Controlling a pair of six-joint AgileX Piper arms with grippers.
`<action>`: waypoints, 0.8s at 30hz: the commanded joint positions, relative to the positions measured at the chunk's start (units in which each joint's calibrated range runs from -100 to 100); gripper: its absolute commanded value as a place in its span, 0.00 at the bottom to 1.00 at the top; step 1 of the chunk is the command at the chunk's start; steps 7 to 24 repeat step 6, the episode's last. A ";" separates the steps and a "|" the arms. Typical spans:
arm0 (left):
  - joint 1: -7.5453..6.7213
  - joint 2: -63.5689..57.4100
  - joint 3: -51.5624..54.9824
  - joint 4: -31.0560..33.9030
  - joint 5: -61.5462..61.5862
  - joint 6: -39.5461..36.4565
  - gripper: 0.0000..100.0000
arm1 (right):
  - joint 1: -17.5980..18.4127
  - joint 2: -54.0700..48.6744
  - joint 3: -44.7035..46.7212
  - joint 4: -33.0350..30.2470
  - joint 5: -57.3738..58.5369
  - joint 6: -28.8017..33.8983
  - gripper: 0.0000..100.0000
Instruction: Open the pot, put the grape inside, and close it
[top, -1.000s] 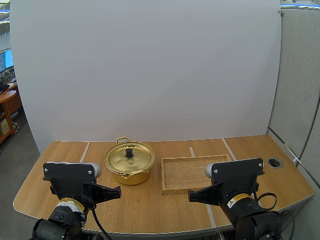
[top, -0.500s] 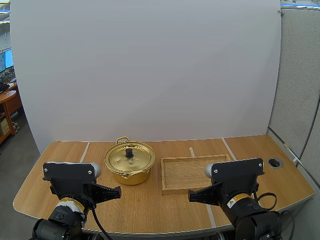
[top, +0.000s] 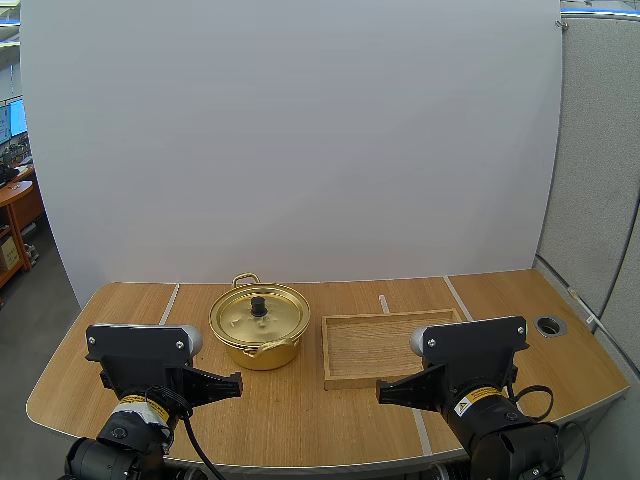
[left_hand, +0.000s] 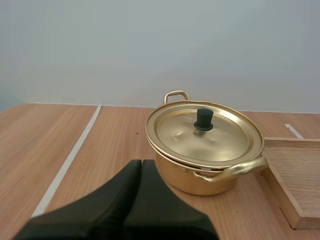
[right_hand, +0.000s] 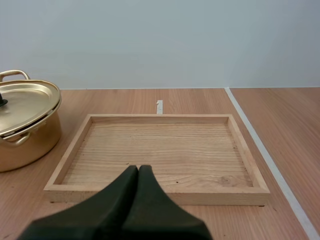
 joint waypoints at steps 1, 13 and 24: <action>0.03 -0.22 0.08 0.34 -1.88 -0.53 0.01 | -0.23 -0.33 0.21 0.12 -0.40 0.07 0.00; 0.03 -0.22 0.08 0.34 -1.88 -0.53 0.01 | -0.23 -0.33 0.21 0.12 -0.40 0.07 0.00; 0.03 -0.22 0.08 0.34 -1.88 -0.53 0.01 | -0.23 -0.33 0.21 0.12 -0.40 0.07 0.00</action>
